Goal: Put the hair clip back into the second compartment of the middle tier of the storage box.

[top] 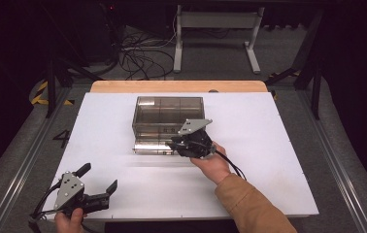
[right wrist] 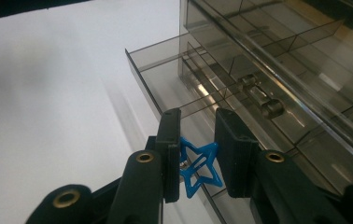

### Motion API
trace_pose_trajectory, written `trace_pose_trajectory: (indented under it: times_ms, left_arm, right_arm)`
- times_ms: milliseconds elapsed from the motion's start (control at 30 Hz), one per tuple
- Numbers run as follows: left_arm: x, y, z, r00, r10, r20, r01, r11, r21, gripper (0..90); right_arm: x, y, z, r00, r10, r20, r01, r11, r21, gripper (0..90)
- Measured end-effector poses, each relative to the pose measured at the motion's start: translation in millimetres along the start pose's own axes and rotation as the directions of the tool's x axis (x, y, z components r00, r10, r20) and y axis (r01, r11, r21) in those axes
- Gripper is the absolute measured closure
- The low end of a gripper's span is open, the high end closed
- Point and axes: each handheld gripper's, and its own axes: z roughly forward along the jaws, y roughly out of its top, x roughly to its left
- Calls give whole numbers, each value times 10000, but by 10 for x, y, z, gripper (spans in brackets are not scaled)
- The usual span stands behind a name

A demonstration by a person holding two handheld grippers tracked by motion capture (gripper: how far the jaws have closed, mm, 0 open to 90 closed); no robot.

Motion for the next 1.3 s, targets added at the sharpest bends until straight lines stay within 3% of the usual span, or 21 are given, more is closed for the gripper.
trace_pose_trajectory:
  times_ms: [433,633,1300]
  left_arm:
    - [1,0,2,10000,0,9,0,10000,0,12]
    - [1,0,2,10000,3,13,-3,10000,-4,12]
    - [3,-1,6,10000,-9,41,9,10000,-1,13]
  right_arm:
    - [-24,-26,133,9984,-285,497,270,9992,296,724]
    - [-52,-35,176,9979,-165,627,150,9996,247,722]
    - [-90,-32,336,9977,-50,678,27,9994,332,723]
